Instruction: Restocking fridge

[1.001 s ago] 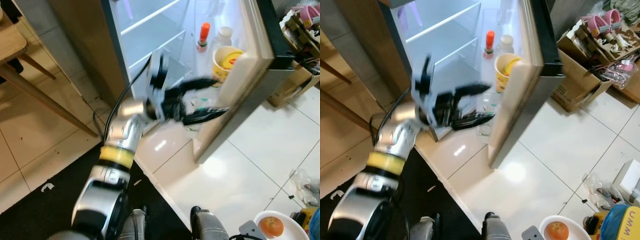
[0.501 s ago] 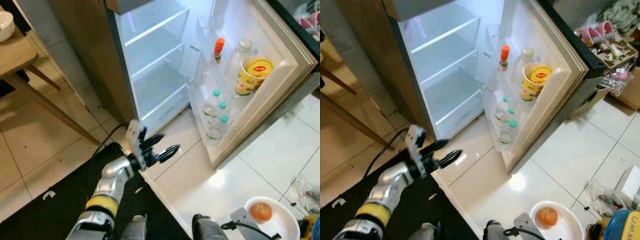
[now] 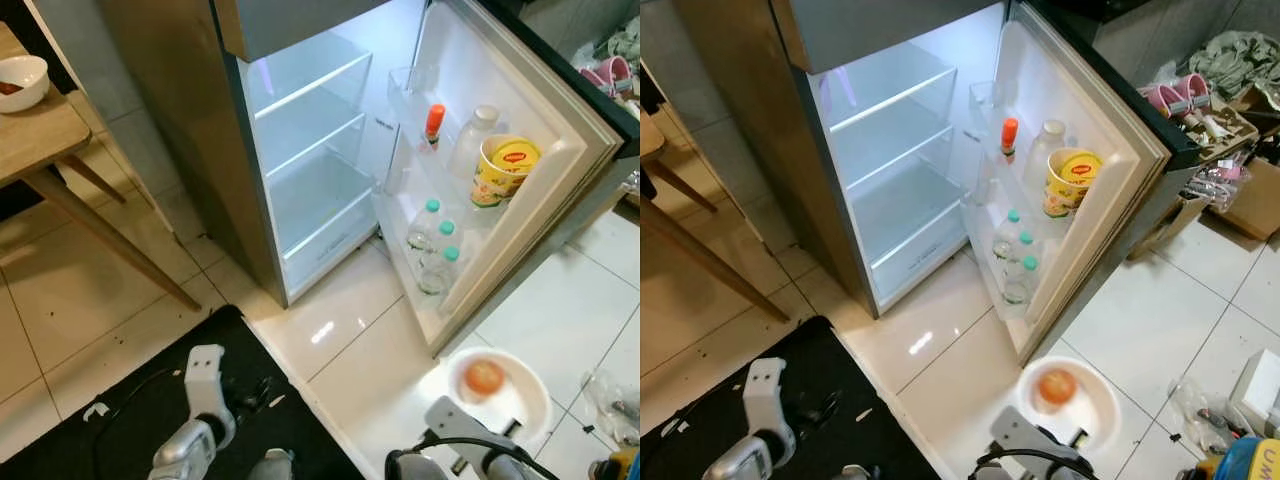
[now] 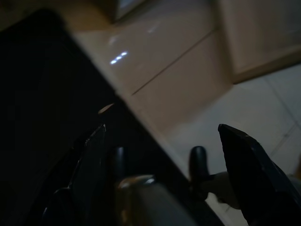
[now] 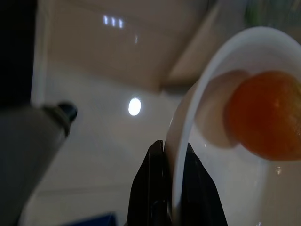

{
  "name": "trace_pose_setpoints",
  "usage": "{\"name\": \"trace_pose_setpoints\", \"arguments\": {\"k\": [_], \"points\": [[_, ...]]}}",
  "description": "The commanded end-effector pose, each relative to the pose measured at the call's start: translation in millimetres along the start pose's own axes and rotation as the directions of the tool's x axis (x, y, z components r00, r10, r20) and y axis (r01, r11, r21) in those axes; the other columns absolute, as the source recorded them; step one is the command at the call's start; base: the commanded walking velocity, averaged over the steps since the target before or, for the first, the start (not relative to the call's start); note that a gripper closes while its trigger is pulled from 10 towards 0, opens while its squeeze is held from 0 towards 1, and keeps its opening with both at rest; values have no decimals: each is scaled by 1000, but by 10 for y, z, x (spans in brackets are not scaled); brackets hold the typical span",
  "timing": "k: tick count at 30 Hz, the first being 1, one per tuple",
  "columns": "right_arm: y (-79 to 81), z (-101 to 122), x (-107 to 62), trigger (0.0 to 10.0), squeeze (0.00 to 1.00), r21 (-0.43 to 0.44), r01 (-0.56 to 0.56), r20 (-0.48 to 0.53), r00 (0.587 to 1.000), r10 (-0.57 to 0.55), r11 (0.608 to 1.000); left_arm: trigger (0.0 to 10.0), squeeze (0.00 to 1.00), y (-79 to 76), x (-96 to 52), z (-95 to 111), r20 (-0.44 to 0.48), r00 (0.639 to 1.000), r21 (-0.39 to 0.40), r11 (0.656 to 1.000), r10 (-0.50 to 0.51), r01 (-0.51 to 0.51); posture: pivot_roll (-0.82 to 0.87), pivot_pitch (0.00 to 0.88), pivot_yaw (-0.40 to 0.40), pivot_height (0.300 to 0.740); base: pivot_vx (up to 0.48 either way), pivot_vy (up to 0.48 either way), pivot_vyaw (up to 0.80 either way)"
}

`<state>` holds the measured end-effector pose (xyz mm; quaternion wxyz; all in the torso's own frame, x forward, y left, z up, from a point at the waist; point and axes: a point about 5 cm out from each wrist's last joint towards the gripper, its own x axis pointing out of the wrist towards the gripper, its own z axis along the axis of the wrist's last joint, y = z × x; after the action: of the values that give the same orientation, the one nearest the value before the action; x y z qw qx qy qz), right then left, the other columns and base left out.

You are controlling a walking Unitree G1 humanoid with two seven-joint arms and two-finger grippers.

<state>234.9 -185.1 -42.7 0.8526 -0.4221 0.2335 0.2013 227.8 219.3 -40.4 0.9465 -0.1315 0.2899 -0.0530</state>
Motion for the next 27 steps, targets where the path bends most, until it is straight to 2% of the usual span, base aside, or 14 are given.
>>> {"name": "trace_pose_setpoints", "arguments": {"k": [1,3,5,7,8,10,15,17,19,21,22,24,25,27], "points": [[61,21,-13,10000,0,-16,-30,27,999,30,999,10000,0,101,-78,-105,-39,998,-2,999,46,-46,-132,198,6,740,0,0,0],[44,355,65,10000,0,-77,-94,196,975,108,993,10000,0,188,-182,-284,-101,989,-6,994,107,-108,-133,193,3,740,0,0,0],[44,355,65,10000,0,-77,-94,196,975,108,993,10000,0,188,-182,-284,-101,989,-6,994,107,-108,-133,193,3,740,0,0,0],[27,705,110,10000,0,-120,-150,348,920,183,981,10000,0,230,-264,-432,-153,978,-13,989,145,-149,-129,187,0,740,0,0,0],[27,705,110,10000,0,-120,-150,348,920,183,981,10000,0,230,-264,-432,-153,978,-13,989,145,-149,-129,187,0,740,0,0,0],[19,969,132,10000,0,-184,-184,432,867,248,966,10000,0,230,-311,-536,-189,969,-15,987,157,-163,-130,182,-1,740,0,0,0],[4,1173,145,10000,0,-243,-197,483,825,295,950,10000,0,228,-358,-637,-224,959,-15,983,174,-182,-127,175,-5,740,0,0,0],[-70,1363,163,10000,0,-295,-184,519,793,319,938,10000,0,215,-395,-719,-249,951,-19,981,184,-194,-123,170,-10,740,0,0,0],[-128,1421,177,10000,0,-306,-174,524,790,318,936,10000,0,205,-401,-739,-253,950,-20,981,184,-195,-119,170,-13,740,0,0,0],[-291,1471,215,10000,0,-306,-141,515,807,288,942,10000,0,186,-398,-754,-256,949,-24,981,181,-193,-113,170,-19,740,0,0,0],[-291,1471,215,10000,0,-306,-141,515,807,288,942,10000,0,186,-398,-754,-256,949,-24,981,181,-193,-113,170,-19,740,0,0,0],[-469,1460,250,10000,0,-300,-101,489,837,244,949,10000,0,175,-394,-759,-256,950,-26,981,179,-192,-112,170,-21,740,0,0,0],[-469,1460,250,10000,0,-300,-101,489,837,244,949,10000,0,175,-394,-759,-256,950,-26,981,179,-192,-112,170,-21,740,0,0,0],[-706,1429,275,10000,0,-286,-47,458,870,179,957,10000,0,167,-391,-763,-257,950,-28,981,179,-192,-115,169,-21,740,0,0,0]]}}
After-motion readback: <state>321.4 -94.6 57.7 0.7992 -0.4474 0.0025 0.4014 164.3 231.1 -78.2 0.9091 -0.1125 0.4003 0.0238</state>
